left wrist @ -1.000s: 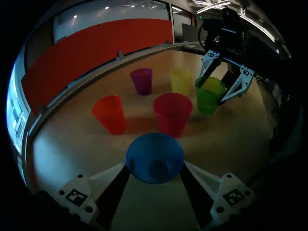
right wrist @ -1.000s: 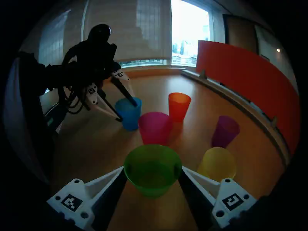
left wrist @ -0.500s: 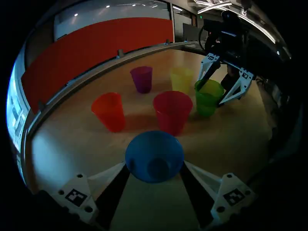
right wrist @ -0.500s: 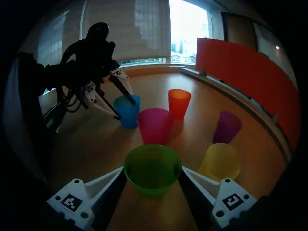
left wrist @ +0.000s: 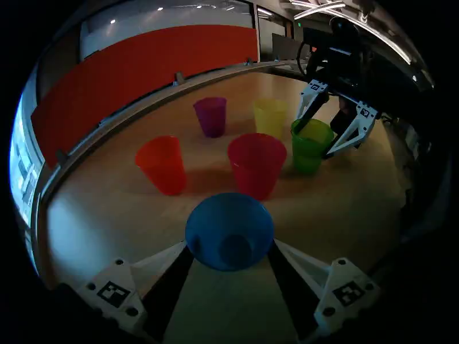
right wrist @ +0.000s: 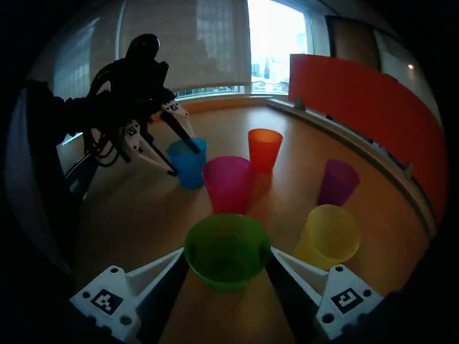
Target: Pour water
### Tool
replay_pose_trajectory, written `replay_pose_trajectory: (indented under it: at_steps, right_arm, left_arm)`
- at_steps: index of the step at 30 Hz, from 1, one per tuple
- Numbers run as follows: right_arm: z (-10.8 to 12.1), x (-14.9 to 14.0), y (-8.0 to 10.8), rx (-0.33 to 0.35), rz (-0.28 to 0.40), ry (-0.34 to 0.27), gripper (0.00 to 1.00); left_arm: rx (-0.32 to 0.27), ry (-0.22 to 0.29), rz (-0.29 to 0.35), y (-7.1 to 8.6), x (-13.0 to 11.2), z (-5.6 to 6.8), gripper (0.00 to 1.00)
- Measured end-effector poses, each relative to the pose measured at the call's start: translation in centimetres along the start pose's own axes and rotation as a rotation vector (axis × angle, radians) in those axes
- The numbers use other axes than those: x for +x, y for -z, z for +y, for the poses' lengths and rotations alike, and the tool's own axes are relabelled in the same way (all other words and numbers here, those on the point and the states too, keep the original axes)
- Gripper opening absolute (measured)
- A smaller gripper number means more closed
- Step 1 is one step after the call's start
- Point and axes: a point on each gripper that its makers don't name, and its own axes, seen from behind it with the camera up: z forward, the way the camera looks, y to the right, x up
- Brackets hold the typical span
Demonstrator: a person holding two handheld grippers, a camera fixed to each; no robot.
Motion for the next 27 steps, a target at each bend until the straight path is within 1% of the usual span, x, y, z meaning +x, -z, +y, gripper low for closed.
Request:
replay_pose_trajectory:
  at_steps: [6, 15, 23, 27]
  right_arm:
    - [0.0, -0.4, 0.3, -0.008, 0.002, -0.013, 0.9]
    - [-0.2, -0.7, 0.2, -0.014, 0.005, -0.011, 0.93]
    - [0.0, -1.0, 0.7, -0.028, 0.003, -0.025, 0.99]
    - [0.1, -1.4, 1.4, -0.042, 0.006, -0.032, 0.99]
  left_arm:
    - [0.007, 0.005, -0.003, -0.1, -0.1, -0.1, 0.86]
    - [0.008, 0.009, -0.009, -0.1, -0.3, -0.1, 0.87]
    - [0.008, -0.001, -0.028, 0.4, -0.7, 0.0, 0.86]
    - [0.014, 0.011, -0.029, 0.8, -0.9, -0.1, 0.86]
